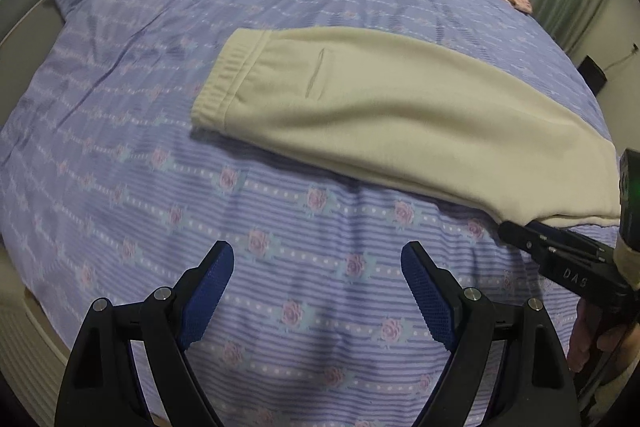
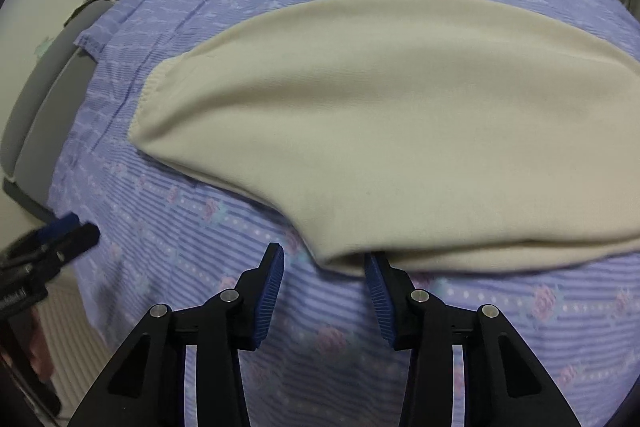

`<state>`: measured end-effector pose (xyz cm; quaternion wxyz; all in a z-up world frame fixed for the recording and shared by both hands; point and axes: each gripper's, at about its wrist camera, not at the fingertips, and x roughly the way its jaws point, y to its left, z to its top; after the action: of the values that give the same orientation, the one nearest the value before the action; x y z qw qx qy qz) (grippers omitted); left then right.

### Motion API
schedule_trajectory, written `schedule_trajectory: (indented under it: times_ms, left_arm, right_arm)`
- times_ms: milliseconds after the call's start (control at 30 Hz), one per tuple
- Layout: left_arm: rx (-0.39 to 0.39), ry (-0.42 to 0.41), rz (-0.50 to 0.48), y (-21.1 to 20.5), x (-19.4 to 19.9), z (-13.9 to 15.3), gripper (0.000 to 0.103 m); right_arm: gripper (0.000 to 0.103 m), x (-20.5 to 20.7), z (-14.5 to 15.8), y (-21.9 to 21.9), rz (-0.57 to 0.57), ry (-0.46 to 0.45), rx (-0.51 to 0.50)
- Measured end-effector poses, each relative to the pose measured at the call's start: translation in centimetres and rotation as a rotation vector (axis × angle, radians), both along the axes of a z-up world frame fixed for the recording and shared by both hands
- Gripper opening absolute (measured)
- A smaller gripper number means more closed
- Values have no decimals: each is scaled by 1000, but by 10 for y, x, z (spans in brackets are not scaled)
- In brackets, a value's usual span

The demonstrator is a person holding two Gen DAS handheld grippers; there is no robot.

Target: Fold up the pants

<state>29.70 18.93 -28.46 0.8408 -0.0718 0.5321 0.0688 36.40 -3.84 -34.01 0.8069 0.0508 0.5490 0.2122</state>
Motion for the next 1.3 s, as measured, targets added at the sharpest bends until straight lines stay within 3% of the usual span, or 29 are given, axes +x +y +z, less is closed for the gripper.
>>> schedule_trajectory:
  times_ms: [100,200,333,467,633,800,833,900,933,967,1133,1300]
  left_arm:
    - [5,10,25,1,-4,-1,86]
    - [14,12,34,1,-3,-2,86]
    - [18,14,44,1,1,-3,86]
    - [22,14,59,8,-2,-4,86]
    - [28,48,78,17,5,-15,86]
    - [48,56,72,27,11,-16,86]
    - [49,54,74,31,12,-14,86]
    - [52,47,67,34,13,-10,86]
    - [56,42,60,34,13,-6,86]
    - [61,37,45,34,13,-1,86]
    - [71,-11,-69,26,9,31,86]
    - [88,-73,-254,7,-1,75,88]
  right_arm:
    - [43,3,2,14,62,-35,-19]
    - [37,13,-2,10,33,-40,-4]
    - [10,14,-3,3,2,-19,1]
    - [9,-14,11,5,57,-45,-42]
    - [9,-15,-25,9,57,47,-114]
    - [5,-28,-24,15,68,115,-108]
    - [7,-32,-23,16,62,119,-114]
    - [20,-44,-12,18,57,126,-109]
    - [38,-50,-3,19,50,122,-104]
    - [49,-56,2,17,45,114,-98]
    - [52,-78,53,15,-11,53,-96]
    - [52,-98,118,-6,-160,-31,-119]
